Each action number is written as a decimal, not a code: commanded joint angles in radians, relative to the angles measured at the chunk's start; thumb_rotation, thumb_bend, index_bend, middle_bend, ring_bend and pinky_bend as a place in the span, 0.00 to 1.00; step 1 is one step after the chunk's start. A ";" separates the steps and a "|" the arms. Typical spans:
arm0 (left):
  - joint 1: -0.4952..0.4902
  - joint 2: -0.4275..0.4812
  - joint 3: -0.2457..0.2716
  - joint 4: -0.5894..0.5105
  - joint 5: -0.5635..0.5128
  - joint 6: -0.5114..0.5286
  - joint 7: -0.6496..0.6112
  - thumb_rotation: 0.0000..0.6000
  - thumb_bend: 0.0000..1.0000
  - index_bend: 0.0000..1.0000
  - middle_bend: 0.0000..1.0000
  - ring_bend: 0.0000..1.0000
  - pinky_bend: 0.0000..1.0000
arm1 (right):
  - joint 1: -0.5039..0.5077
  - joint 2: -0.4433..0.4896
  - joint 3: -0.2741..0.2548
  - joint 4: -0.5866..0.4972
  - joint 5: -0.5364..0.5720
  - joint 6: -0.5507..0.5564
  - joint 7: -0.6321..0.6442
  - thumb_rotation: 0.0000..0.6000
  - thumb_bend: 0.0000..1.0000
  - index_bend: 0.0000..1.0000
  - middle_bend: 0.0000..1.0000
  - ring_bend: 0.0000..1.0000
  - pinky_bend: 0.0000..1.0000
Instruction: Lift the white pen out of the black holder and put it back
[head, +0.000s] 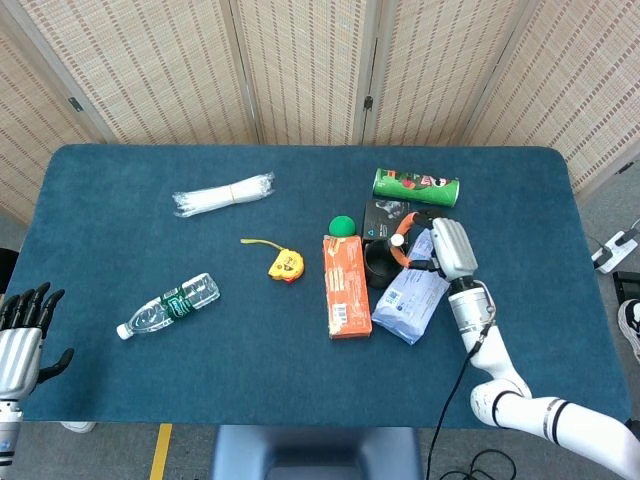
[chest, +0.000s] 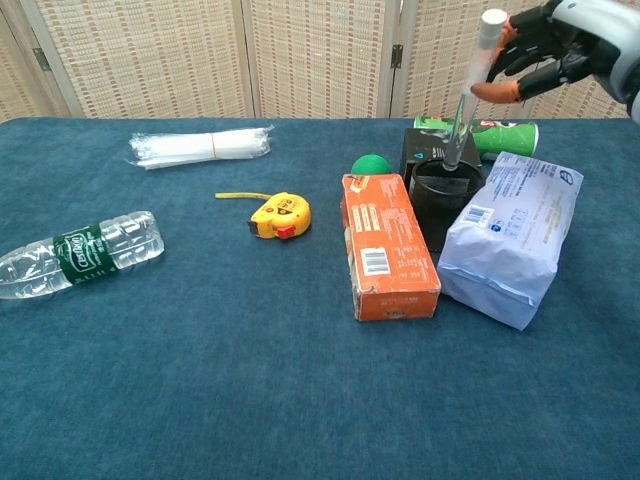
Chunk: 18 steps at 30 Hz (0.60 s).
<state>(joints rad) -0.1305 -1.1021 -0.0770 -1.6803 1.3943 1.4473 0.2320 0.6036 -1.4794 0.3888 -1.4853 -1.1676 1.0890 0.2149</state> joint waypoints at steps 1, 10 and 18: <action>-0.005 0.002 -0.002 -0.008 0.006 -0.001 0.006 1.00 0.30 0.14 0.08 0.03 0.11 | -0.044 0.090 0.045 -0.086 0.064 -0.076 0.179 1.00 0.46 0.65 0.51 0.31 0.23; -0.010 0.006 -0.001 -0.018 0.019 0.000 0.007 1.00 0.30 0.14 0.08 0.03 0.11 | -0.068 0.170 0.085 -0.187 0.079 -0.173 0.408 1.00 0.46 0.65 0.52 0.33 0.25; -0.009 0.005 0.002 -0.013 0.020 -0.001 0.001 1.00 0.30 0.14 0.08 0.04 0.11 | -0.054 0.187 0.061 -0.162 0.036 -0.150 0.323 1.00 0.46 0.65 0.53 0.33 0.26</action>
<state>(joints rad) -0.1397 -1.0970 -0.0745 -1.6935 1.4141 1.4457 0.2328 0.5416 -1.2849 0.4668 -1.6770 -1.1061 0.8963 0.6220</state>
